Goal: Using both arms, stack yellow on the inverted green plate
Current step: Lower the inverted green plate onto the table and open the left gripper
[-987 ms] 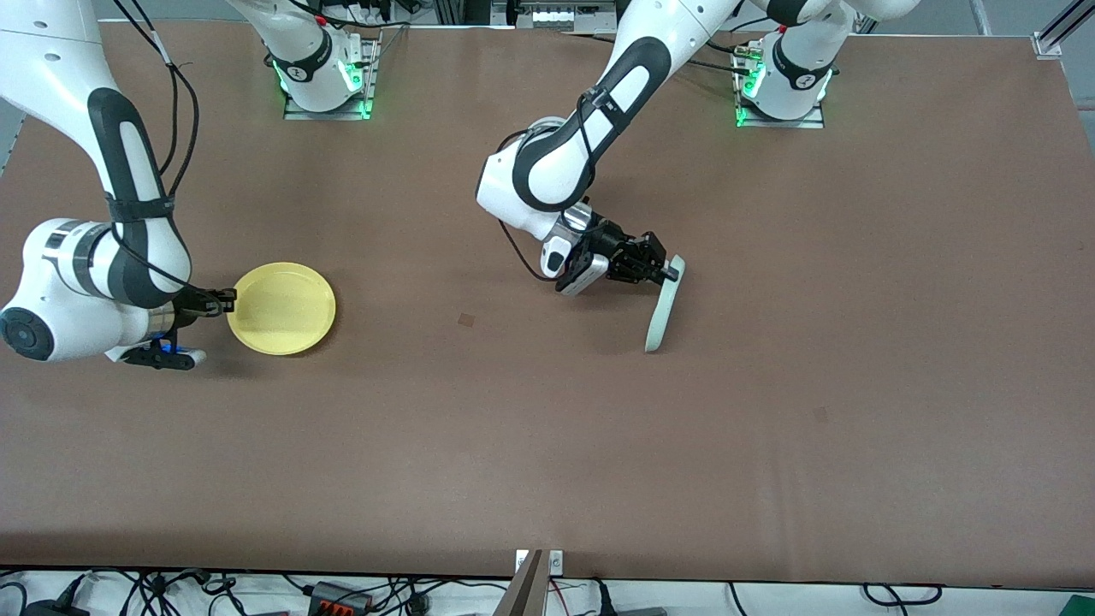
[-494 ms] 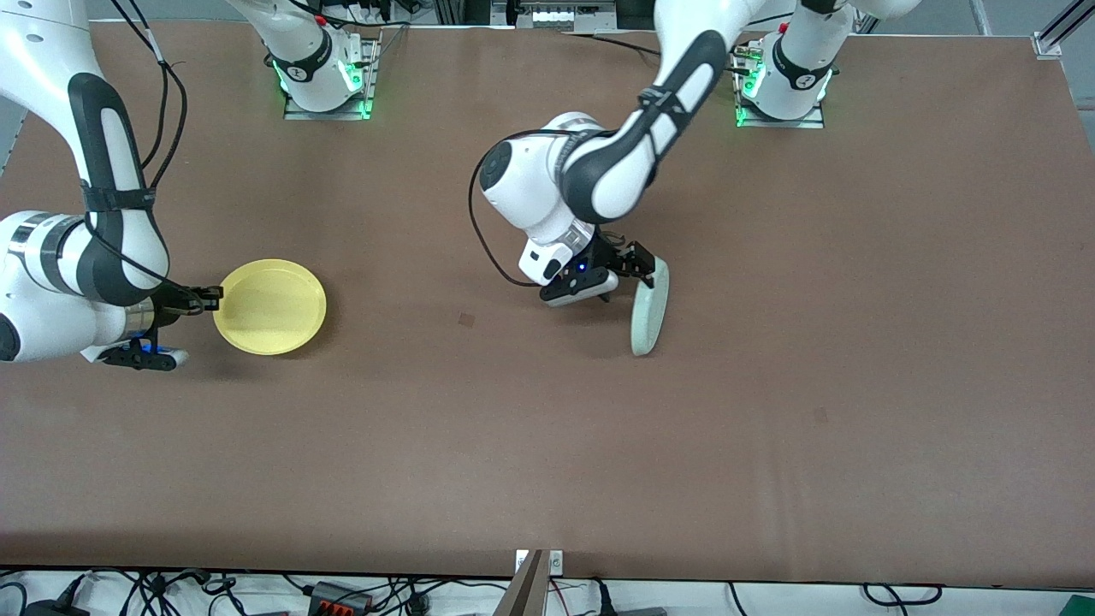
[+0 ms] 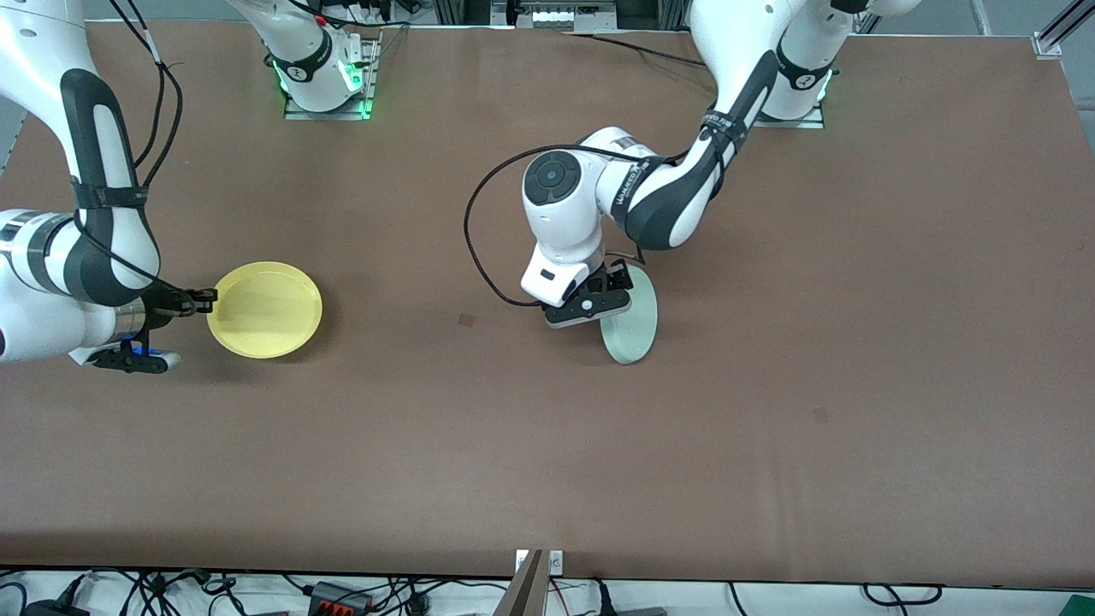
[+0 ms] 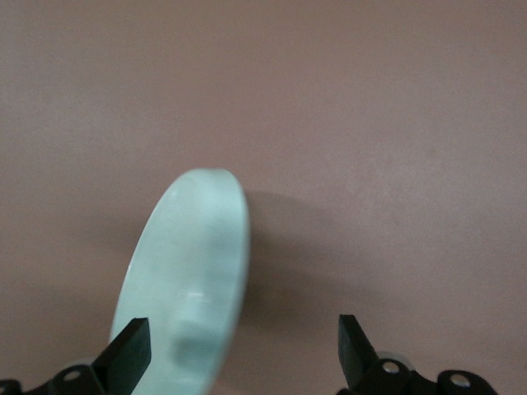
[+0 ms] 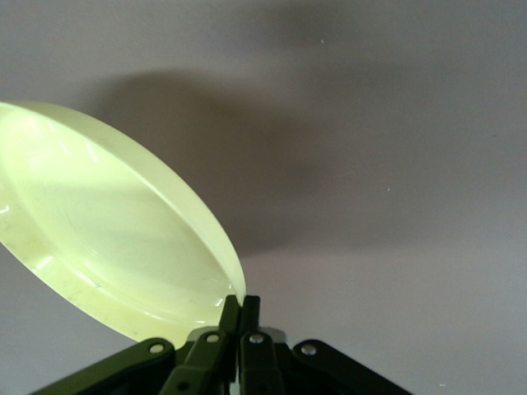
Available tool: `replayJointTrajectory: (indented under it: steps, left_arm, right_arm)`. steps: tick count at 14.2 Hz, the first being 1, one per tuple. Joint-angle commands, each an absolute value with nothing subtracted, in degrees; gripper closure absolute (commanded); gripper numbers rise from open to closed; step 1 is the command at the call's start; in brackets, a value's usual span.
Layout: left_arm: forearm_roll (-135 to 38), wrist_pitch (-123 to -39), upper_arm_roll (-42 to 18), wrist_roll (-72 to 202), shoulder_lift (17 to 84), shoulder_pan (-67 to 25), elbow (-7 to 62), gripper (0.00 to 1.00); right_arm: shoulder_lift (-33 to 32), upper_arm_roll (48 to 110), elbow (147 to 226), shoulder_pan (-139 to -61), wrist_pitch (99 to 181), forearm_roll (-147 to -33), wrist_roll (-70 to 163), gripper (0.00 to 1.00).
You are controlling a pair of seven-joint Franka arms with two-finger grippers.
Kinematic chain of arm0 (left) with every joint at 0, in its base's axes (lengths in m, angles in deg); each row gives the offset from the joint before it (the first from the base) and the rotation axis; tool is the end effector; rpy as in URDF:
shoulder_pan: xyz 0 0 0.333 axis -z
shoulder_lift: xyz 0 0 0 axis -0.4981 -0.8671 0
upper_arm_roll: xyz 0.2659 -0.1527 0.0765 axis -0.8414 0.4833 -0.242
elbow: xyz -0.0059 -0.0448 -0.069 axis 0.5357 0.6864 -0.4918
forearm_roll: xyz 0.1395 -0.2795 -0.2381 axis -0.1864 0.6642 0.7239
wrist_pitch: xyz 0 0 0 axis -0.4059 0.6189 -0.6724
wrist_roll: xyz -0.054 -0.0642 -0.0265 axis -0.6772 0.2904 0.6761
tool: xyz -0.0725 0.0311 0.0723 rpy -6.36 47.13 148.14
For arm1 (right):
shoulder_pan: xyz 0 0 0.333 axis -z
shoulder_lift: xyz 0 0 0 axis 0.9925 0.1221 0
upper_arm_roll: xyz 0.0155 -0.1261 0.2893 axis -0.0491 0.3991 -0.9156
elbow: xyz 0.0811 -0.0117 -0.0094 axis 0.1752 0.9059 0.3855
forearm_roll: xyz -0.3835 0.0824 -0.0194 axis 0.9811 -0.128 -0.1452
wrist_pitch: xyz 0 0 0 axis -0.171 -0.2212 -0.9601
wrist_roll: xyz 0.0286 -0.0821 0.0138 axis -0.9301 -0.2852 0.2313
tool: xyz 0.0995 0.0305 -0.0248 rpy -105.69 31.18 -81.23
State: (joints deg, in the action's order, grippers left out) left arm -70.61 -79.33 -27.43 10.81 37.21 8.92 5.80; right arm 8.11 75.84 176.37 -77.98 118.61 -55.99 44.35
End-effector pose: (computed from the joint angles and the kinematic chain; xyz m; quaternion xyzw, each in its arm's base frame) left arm 0.5564 -0.4690 0.3191 -0.9888 -0.1209 -0.0592 0.0642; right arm 0.6381 -0.0742 0.3021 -0.9732 0.0448 0.2230 0.0330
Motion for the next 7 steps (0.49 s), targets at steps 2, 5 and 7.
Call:
replayJointTrajectory:
  steps: [2, 5, 7]
  left_arm:
    - [-67.0, -78.6, -26.7, 12.3, 41.2, 6.1, 7.5, 0.00]
    - [-63.9, -78.3, -26.8, 15.1, 42.6, 3.8, 7.5, 0.00]
    - [-64.0, -73.6, -27.3, 21.3, 44.4, 0.8, 7.5, 0.00]
  right_arm:
    - [7.8, 75.3, 174.9, -78.0, 116.7, -57.2, 44.9, 1.00]
    - [7.8, 75.2, 174.5, -78.7, 116.5, -60.0, 44.9, 1.00]
    - [7.8, 75.3, 173.8, -80.9, 116.3, -60.1, 44.8, 1.00]
